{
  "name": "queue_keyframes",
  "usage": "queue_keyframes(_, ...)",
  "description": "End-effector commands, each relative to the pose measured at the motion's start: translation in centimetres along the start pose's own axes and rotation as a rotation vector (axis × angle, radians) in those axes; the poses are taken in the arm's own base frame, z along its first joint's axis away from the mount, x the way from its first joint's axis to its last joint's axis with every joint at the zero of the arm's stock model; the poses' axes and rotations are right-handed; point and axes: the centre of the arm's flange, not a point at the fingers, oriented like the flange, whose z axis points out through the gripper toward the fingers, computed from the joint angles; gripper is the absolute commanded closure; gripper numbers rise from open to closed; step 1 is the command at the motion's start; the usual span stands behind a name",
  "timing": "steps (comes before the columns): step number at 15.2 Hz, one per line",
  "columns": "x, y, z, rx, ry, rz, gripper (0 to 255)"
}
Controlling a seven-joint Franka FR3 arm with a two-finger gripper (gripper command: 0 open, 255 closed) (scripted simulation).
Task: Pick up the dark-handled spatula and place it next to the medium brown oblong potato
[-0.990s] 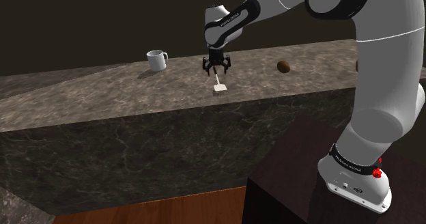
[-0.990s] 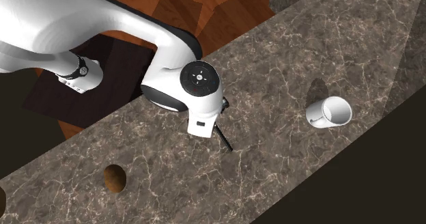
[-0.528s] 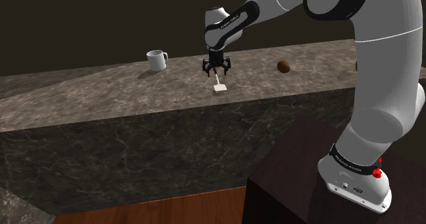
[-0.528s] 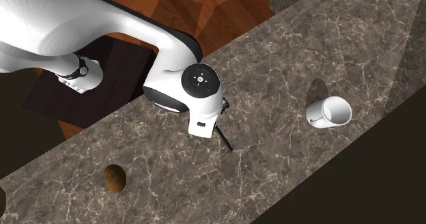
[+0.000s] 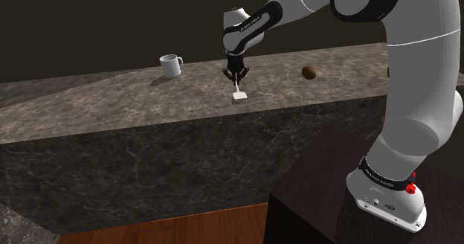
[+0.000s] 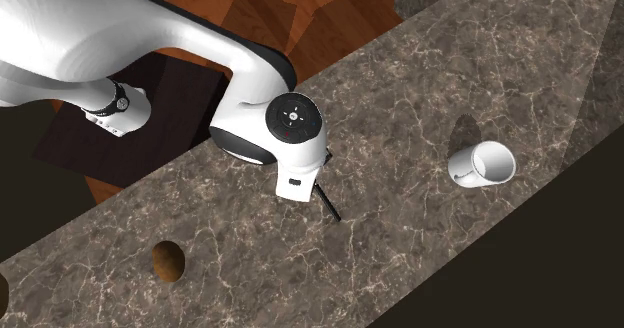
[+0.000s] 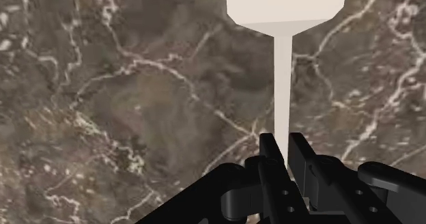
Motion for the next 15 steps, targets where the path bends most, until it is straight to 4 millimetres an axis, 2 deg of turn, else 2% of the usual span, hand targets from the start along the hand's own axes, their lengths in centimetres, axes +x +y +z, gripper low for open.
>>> queue_keyframes(1,0.0,0.0,0.0,0.000,0.000,0.000,255)
queue_keyframes(3,0.0,0.0,0.0,0.000,0.000,0.000,255)
queue_keyframes(15,0.4,0.0,-6.3,0.000,0.000,0.000,255)
